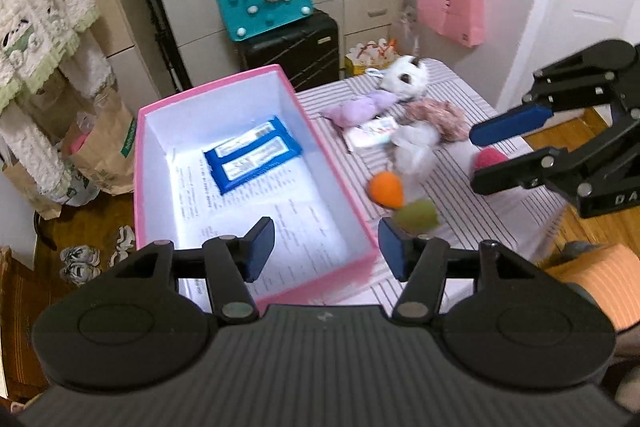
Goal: Organize soft objects
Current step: 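Grasp the pink pom-pom with the right tool while the left tool approaches the green sponge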
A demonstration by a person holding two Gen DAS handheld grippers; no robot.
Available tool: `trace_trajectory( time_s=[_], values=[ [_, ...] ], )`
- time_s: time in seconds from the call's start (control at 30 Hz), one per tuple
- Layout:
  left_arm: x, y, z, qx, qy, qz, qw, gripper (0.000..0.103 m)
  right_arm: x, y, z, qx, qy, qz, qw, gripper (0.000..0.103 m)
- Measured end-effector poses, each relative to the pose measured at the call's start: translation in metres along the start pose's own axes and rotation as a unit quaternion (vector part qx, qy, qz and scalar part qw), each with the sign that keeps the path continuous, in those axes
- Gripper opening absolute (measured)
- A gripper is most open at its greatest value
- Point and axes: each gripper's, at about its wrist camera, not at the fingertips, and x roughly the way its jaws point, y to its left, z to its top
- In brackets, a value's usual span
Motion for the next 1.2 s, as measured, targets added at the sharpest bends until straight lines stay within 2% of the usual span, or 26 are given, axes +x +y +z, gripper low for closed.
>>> trace_trajectory(
  time_s=[0.33,0.63,0.87,1.07,1.2],
  values=[
    [-0.011,-0.052,-0.035,0.058,-0.006,-0.014,0.9982,0.058,-0.035,0.007,-0.053,0.001,-0.009,-0.016,1.0,0.042],
    [-0.011,-0.081,-0.054,0.078,0.0,-0.033,0.9964,0.059,-0.054,0.005,-0.096,0.018,-0.014,-0.032,0.999,0.045],
    [0.006,-0.097,-0.057,0.087,0.009,-0.057,0.9946,0.059,-0.05,-0.014,-0.124,0.046,-0.013,-0.047,0.998,0.047],
    [0.033,-0.106,-0.053,0.068,0.01,-0.089,0.9937,0.059,-0.036,-0.039,-0.151,0.069,-0.017,-0.079,0.994,0.049],
    [0.049,-0.118,-0.054,0.066,-0.013,-0.089,0.9937,0.059,-0.026,-0.055,-0.163,0.074,-0.025,-0.095,0.992,0.049]
  ],
)
